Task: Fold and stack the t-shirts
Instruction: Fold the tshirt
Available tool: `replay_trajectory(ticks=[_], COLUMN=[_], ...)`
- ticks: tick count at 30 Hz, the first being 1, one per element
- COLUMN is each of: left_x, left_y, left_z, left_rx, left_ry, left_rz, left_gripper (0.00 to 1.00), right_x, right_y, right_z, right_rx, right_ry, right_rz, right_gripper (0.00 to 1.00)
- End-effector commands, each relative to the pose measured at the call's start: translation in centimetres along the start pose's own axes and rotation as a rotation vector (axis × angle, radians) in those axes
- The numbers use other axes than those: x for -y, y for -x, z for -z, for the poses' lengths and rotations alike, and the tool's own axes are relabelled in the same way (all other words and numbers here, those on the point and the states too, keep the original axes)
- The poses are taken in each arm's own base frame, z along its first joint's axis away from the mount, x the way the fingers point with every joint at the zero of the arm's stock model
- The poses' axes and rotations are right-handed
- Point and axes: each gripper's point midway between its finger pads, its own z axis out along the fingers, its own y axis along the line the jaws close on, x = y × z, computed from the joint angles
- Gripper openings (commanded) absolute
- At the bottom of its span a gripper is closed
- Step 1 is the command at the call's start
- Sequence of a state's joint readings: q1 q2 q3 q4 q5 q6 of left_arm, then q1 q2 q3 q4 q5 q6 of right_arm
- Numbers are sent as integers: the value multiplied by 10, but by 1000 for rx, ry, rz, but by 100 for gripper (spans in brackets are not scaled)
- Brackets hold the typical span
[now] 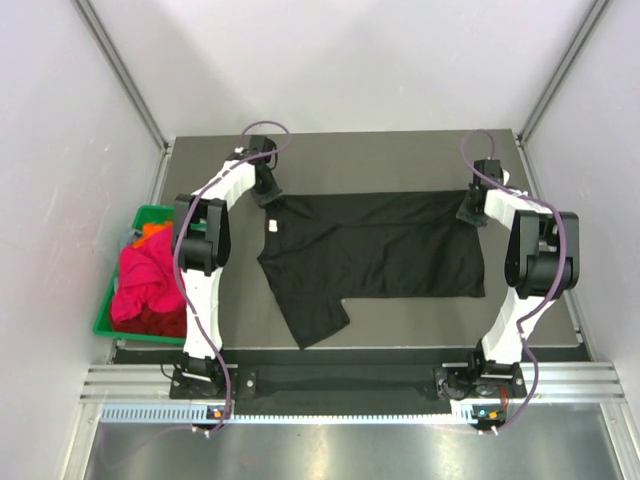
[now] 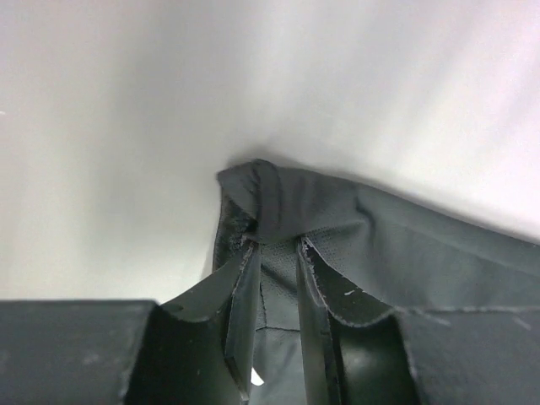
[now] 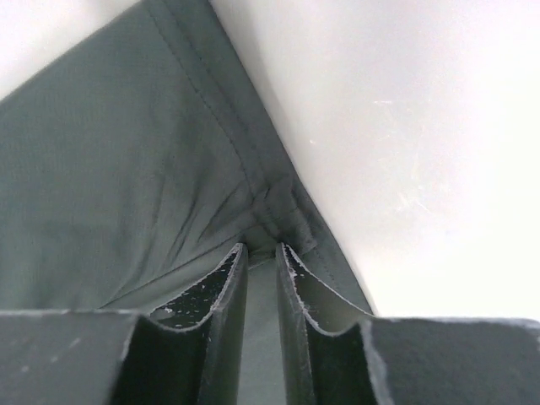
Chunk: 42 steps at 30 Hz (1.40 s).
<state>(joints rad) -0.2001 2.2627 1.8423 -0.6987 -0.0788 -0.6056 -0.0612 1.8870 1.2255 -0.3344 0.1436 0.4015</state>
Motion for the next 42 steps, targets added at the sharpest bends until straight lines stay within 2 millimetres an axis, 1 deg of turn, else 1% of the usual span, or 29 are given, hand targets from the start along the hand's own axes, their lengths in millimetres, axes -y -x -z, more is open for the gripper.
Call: replay_trajectory(ticks=[1, 5, 9, 12, 14, 16, 17, 19, 21, 22, 23, 24, 25, 26, 27, 28, 29, 30, 31, 32, 33, 35, 36, 37, 38, 39, 40, 41, 42], left_x=[-29, -29, -29, -28, -25, -18, -16, -7, 2, 7, 16, 22, 27, 31, 38, 39, 41, 39, 43, 43, 43, 42, 41, 39, 32, 35, 34, 32, 33], left_y=[7, 13, 18, 23, 23, 33, 36, 47, 52, 51, 58, 44, 41, 38, 28, 24, 18, 10, 6, 0, -2, -4, 2, 4, -1, 9, 9, 9, 9], left_z=[-6, -7, -6, -4, 2, 19, 26, 51, 76, 83, 100, 101, 105, 108, 112, 112, 111, 104, 101, 91, 86, 75, 65, 60, 45, 46, 42, 38, 34], left_rx=[17, 26, 34, 35, 22, 48, 58, 98, 124, 129, 168, 123, 120, 119, 100, 89, 72, 47, 33, 10, -2, -25, -22, -24, -50, -32, -38, -41, -45], left_ry=[124, 122, 121, 111, 98, 64, 51, 7, -52, -82, -139, -200, -238, -274, -337, -356, -376, -379, -409, -411, -414, -403, -379, -355, -310, -309, -299, -287, -284], left_rz=[9, 13, 15, 21, 9, 1, -7, -18, -37, -43, -51, -64, -69, -75, -85, -88, -89, -91, -98, -103, -106, -125, -127, -125, -123, -125, -121, -119, -114], left_gripper=[29, 29, 29, 29, 30, 32, 34, 37, 39, 39, 39, 39, 39, 39, 40, 39, 39, 38, 39, 38, 38, 37, 36, 35, 34, 33, 32, 31, 31], right_x=[20, 28, 31, 31, 21, 13, 6, -9, -33, -35, -58, -79, -90, -111, -133, -142, -160, -182, -190, -208, -225, -247, -259, -270, -279, -285, -293, -297, -303], right_y=[4, 10, 18, 19, 23, 26, 33, 34, 35, 34, 28, 19, 7, 7, -7, -23, -20, -37, -54, -53, -71, -89, -104, -108, -123, -129, -132, -142, -150], right_z=[-2, 0, 10, 10, 15, 24, 36, 49, 68, 71, 83, 91, 93, 103, 111, 112, 122, 133, 133, 141, 150, 150, 154, 157, 151, 150, 150, 140, 139], right_rx=[24, 30, 67, 64, 63, 75, 96, 108, 127, 129, 137, 133, 113, 131, 124, 99, 143, 135, 107, 137, 119, 96, 79, 69, 45, 34, 24, -1, -21], right_ry=[-80, -119, -137, -138, -88, -51, -17, 26, 110, 120, 174, 226, 265, 351, 406, 431, 497, 556, 580, 649, 694, 742, 757, 773, 768, 774, 781, 762, 770], right_rz=[-4, -8, -15, -6, -1, 0, -4, -7, -3, -25, -5, 10, -10, -20, -9, -57, -79, -69, -110, -132, -127, -165, -154, -171, -158, -160, -173, -174, -174], right_gripper=[21, 17, 16, 17, 21, 24, 27, 30, 32, 32, 32, 31, 30, 29, 28, 28, 27, 26, 26, 26, 27, 28, 29, 29, 28, 27, 27, 26, 25])
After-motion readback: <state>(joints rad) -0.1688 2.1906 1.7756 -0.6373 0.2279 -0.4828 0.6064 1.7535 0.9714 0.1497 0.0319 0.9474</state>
